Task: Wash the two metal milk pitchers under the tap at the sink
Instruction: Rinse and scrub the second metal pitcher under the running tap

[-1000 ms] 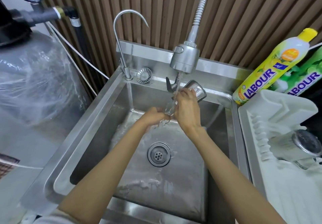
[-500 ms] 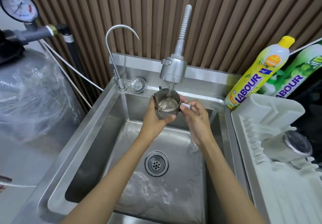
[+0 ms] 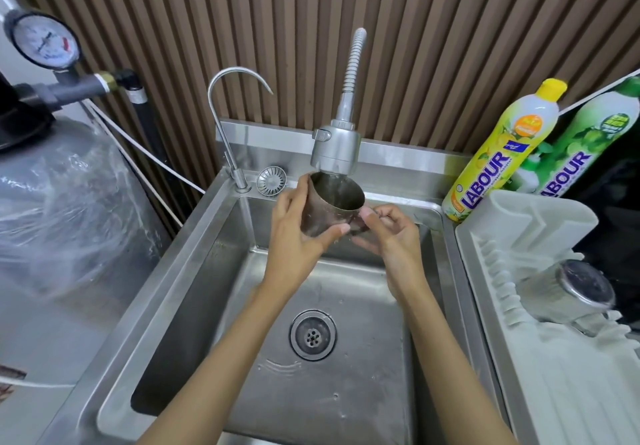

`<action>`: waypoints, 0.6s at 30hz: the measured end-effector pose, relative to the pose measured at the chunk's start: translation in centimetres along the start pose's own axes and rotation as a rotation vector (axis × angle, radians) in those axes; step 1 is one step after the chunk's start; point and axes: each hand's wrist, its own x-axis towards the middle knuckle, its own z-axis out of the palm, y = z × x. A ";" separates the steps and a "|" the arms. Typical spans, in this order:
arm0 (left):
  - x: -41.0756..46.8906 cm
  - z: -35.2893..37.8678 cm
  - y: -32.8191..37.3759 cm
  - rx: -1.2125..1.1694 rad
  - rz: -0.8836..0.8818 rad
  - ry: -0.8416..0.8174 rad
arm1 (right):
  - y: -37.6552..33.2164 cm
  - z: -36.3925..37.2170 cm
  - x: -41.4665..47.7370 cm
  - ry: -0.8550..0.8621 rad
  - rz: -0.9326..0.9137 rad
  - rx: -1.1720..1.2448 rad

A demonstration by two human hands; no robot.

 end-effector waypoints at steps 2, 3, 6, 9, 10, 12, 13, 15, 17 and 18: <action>-0.7 0.2 0.0 0.018 -0.087 0.014 | -0.8 -0.1 -0.1 0.072 -0.010 -0.164; -1.0 0.4 0.1 0.032 -0.121 0.016 | -1.1 -0.3 0.0 0.108 -0.014 -0.259; -1.3 1.0 0.2 0.036 -0.195 -0.025 | -2.7 -0.6 0.2 0.169 -0.060 -0.529; -0.6 1.6 0.2 -0.082 -0.249 -0.110 | -4.5 -0.2 -0.1 0.217 -0.185 -0.806; -0.2 1.8 0.2 -0.163 -0.270 -0.136 | -4.9 0.2 -0.3 0.222 -0.233 -0.864; 0.5 2.1 0.3 -0.337 -0.292 -0.160 | -4.9 0.7 -0.5 0.198 -0.295 -0.832; 0.8 2.1 0.3 -0.400 -0.289 -0.150 | -4.7 0.7 -0.5 0.171 -0.294 -0.739; 1.3 2.0 0.5 -0.453 -0.260 -0.104 | -3.9 0.6 -0.3 0.099 -0.260 -0.534; 1.4 1.5 0.5 -0.434 -0.208 -0.037 | -2.9 0.4 -0.1 0.038 -0.199 -0.388; 1.4 1.3 0.4 -0.406 -0.179 0.001 | -2.4 0.4 0.0 0.003 -0.153 -0.310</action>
